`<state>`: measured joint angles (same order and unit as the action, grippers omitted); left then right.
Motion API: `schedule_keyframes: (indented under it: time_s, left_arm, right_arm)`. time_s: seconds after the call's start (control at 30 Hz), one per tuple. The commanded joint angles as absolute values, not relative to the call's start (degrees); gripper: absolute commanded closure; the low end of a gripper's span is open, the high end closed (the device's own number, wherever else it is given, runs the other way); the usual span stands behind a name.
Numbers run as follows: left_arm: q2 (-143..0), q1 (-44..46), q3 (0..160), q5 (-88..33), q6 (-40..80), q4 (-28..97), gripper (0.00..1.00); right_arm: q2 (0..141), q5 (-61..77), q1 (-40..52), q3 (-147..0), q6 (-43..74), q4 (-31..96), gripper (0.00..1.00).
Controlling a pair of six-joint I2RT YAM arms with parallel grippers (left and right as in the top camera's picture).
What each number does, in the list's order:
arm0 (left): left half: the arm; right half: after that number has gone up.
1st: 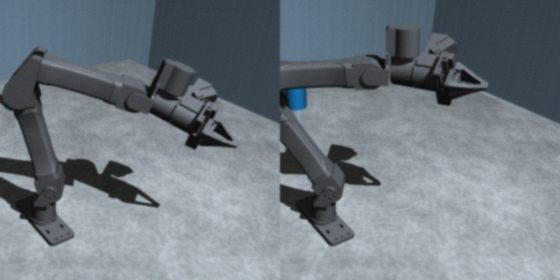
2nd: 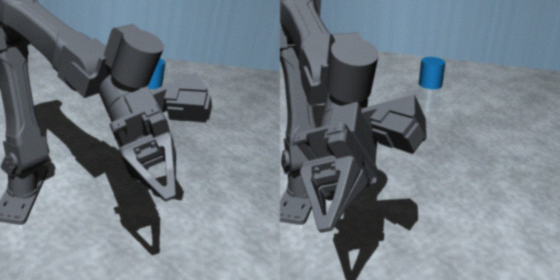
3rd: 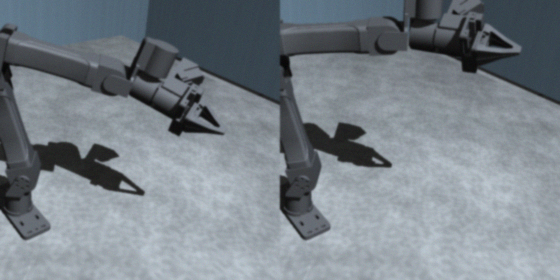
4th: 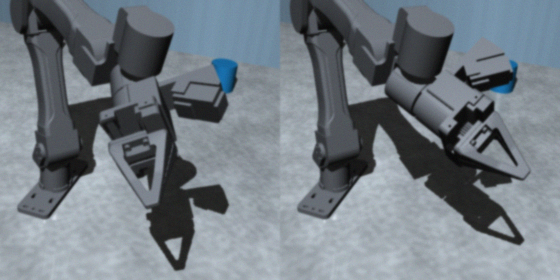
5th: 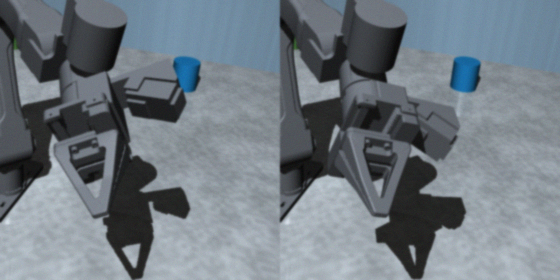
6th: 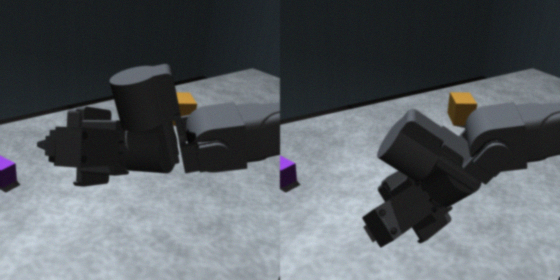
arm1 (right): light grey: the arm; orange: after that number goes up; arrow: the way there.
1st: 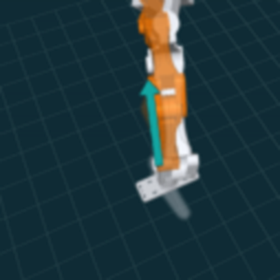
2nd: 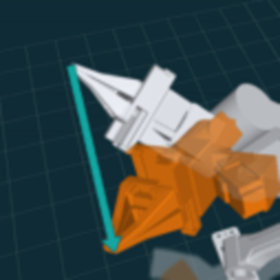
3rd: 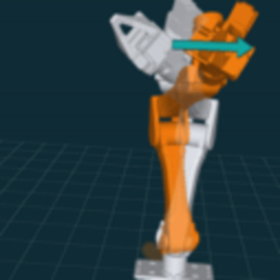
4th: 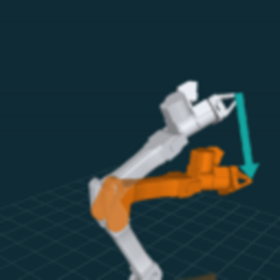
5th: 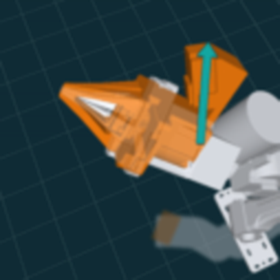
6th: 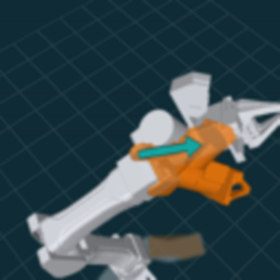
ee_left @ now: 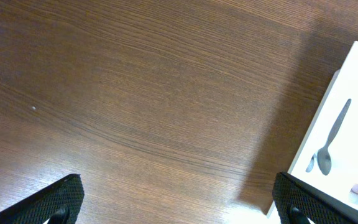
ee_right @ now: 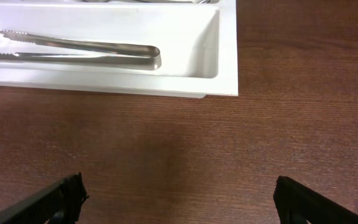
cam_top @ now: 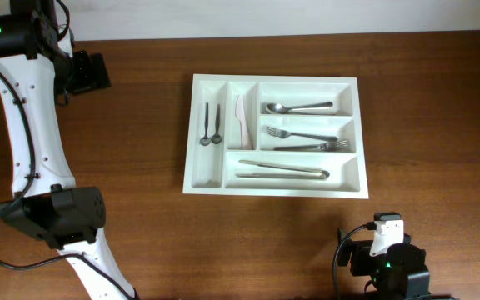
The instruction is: Pack container
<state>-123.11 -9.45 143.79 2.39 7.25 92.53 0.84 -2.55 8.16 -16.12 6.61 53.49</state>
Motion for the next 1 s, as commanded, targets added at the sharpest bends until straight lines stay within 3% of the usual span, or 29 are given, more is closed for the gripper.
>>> schedule_keyframes:
  time_s: [0.0, 0.47, 0.73, 0.97]
  left_arm:
    - [-122.9, -9.4, 143.8, 2.8, 6.5, 92.4, 0.01]
    - [-107.3, 3.8, 143.6, 4.9, 6.3, 92.3, 0.01]
    - [-99.5, 4.7, 142.5, 17.0, 6.3, 79.4, 0.01]
    - [-89.1, 4.3, 122.7, 16.9, 6.3, 58.8, 0.01]
  right_arm:
    - [0.2, -2.6, 7.7, -15.9, 6.5, 53.4, 0.01]
    - [0.2, -2.6, 7.7, -15.9, 6.5, 53.4, 0.01]
    - [0.2, -2.6, 7.7, -15.9, 6.5, 53.4, 0.01]
    - [0.2, -2.6, 7.7, -15.9, 6.5, 53.4, 0.02]
